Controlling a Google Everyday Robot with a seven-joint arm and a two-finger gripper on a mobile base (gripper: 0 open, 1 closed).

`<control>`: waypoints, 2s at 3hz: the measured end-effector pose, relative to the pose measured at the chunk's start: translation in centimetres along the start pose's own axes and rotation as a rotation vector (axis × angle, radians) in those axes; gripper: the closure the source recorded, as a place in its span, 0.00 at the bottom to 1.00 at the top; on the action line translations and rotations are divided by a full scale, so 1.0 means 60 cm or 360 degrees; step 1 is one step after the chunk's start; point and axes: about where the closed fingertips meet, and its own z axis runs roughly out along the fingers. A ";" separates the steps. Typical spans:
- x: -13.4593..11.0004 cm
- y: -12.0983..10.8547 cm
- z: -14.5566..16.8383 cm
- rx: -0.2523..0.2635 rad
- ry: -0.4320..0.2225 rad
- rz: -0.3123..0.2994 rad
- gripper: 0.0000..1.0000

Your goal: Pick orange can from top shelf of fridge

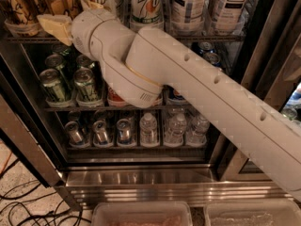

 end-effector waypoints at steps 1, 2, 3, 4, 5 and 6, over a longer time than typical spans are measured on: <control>0.002 0.008 0.004 -0.0021 0.0010 -0.0006 0.21; 0.005 0.021 0.021 -0.0063 0.0027 -0.0019 0.21; 0.004 0.025 0.040 -0.0083 0.0033 -0.0021 0.23; -0.005 0.016 0.048 -0.0073 0.0015 0.0022 0.24; -0.011 0.009 0.051 -0.0061 -0.0001 0.0052 0.34; -0.011 0.009 0.051 -0.0061 -0.0001 0.0052 0.58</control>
Offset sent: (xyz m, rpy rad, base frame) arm 0.0120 0.0331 -0.0016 -0.0590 0.0140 0.0726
